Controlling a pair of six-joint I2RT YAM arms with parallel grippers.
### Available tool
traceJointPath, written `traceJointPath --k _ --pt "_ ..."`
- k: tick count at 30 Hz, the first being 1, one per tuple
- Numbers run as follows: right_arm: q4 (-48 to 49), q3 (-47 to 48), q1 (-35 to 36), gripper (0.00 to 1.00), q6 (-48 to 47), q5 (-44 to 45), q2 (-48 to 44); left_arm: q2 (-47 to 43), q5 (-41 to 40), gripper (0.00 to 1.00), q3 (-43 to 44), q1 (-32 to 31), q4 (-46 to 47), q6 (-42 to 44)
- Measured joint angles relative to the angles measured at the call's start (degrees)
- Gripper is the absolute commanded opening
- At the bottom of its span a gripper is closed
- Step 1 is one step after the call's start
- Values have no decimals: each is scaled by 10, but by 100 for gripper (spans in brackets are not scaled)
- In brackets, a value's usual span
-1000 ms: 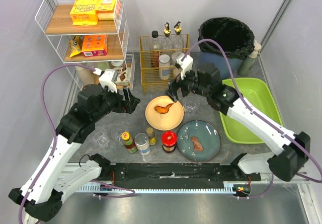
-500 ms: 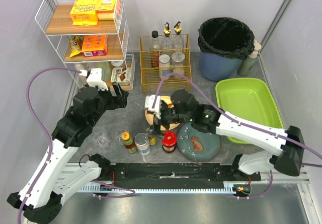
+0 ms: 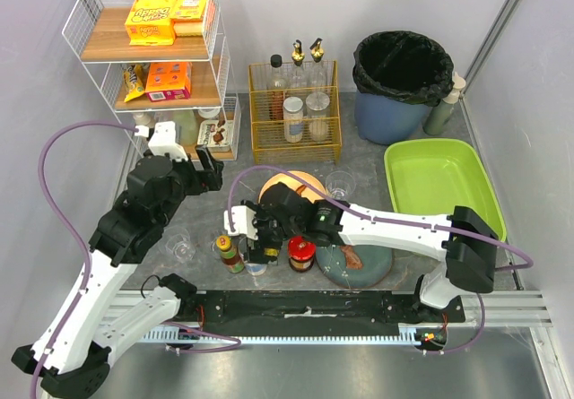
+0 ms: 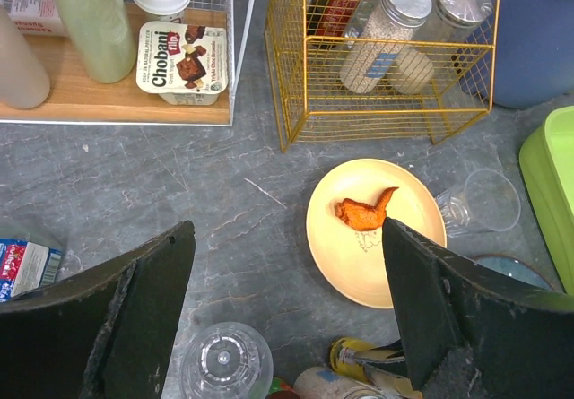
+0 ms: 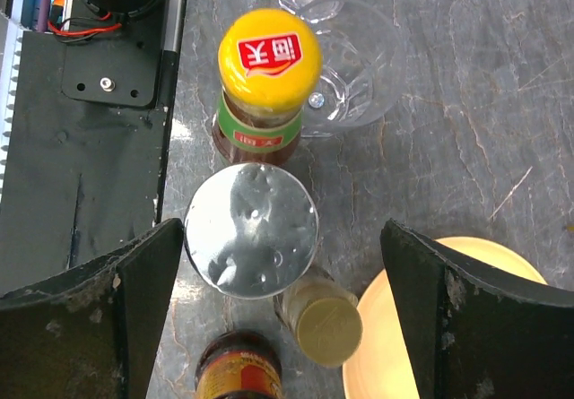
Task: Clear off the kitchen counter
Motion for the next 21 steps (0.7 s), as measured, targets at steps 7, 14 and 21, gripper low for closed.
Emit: traceJointPath --k 7,14,21 --pt "-16 19 8 98 -17 0 28 -9 -2 91 0 0 -1 0" --pt "-45 22 14 88 -23 0 37 -10 -2 91 0 0 -1 0" --pt "-51 37 17 67 -24 0 40 -16 -2 91 -3 0 -1 0"
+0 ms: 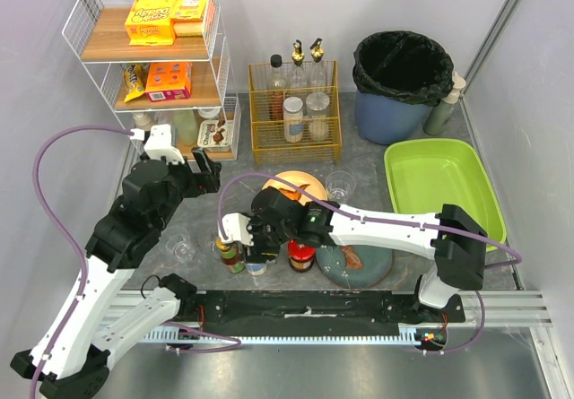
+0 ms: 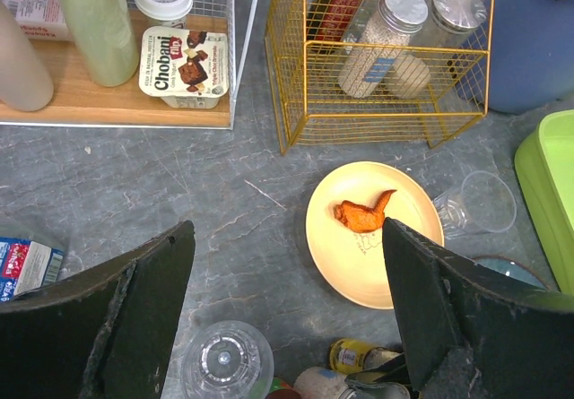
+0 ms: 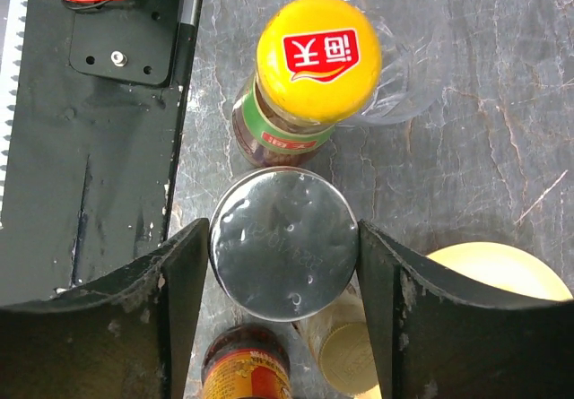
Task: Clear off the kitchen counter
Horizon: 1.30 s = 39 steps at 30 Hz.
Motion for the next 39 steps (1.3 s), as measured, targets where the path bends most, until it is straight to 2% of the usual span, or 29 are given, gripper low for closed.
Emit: traceJointPath --k 7,15,18,21,33,39 --pt "-5 12 2 46 6 3 7 -6 0 91 -4 0 -2 0" --pt "-10 15 2 38 12 9 7 -9 0 91 -4 0 -2 0" --pt "-14 15 2 27 15 13 4 -9 0 91 -4 0 -2 0" --pt "-21 15 3 21 17 15 -3 -9 -1 91 -4 0 -2 0" --pt "-30 22 3 14 27 -3 -81 -11 -8 91 -5 0 -2 0" --pt "-51 33 3 7 37 9 -125 -15 -8 91 -5 0 -2 0"
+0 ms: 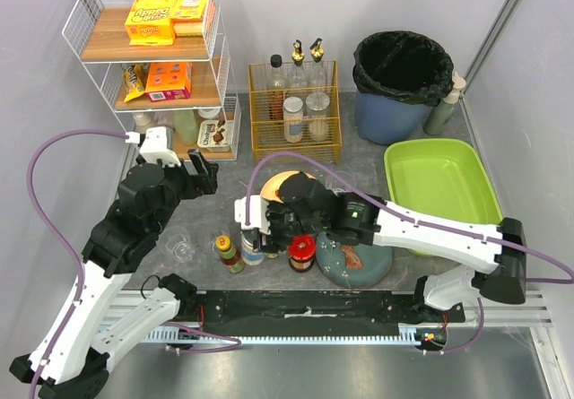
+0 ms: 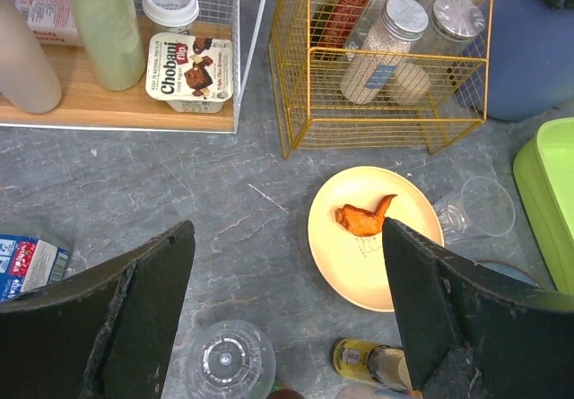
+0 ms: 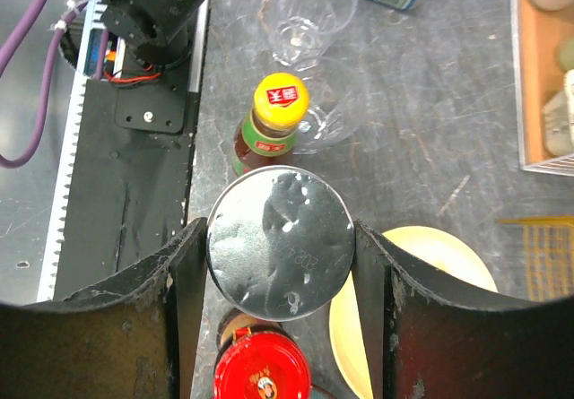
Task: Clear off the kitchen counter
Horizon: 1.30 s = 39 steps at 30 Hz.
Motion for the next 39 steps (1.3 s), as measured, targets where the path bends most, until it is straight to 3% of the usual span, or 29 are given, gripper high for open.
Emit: traceJointPath --k 11,20,31,39 --pt "5 65 0 6 17 176 -57 -9 -3 89 3 0 0 0" --pt "78 137 -57 7 35 336 15 -8 -16 89 12 0 5 0" --pt "188 229 -206 5 73 358 183 15 17 88 -10 0 50 0" --pt "225 315 -247 6 84 351 293 30 30 88 -31 0 67 0"
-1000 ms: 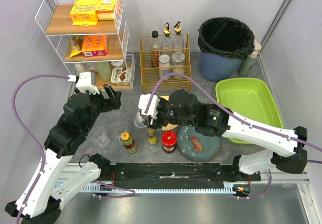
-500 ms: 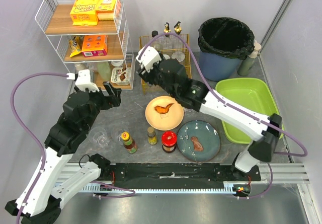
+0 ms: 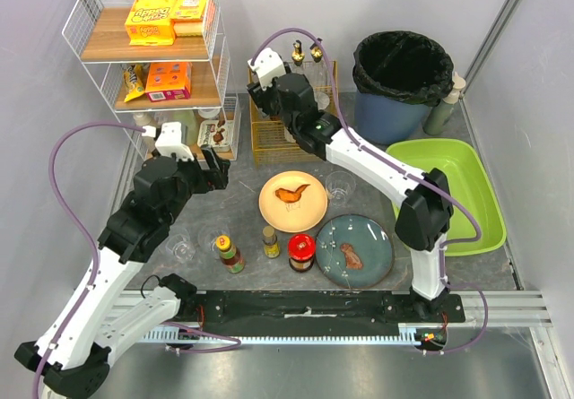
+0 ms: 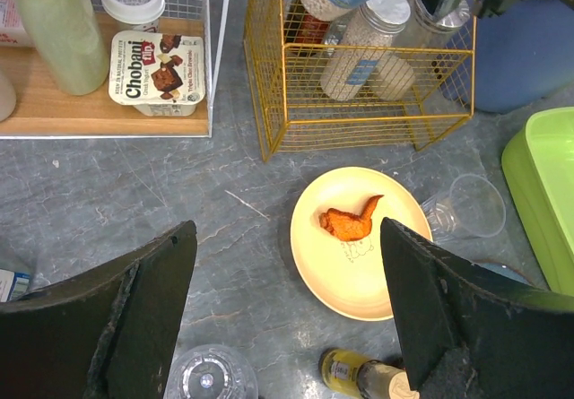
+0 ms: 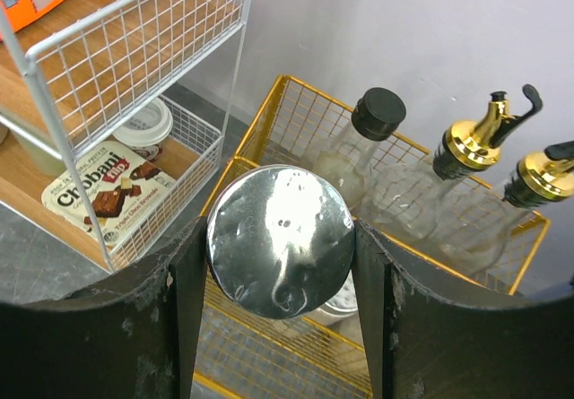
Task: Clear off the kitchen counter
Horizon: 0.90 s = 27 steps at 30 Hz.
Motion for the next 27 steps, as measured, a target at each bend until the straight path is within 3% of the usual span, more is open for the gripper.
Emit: traceJointPath --k 27 --pt "-7 65 -28 12 16 -42 129 2 16 90 -31 0 15 0"
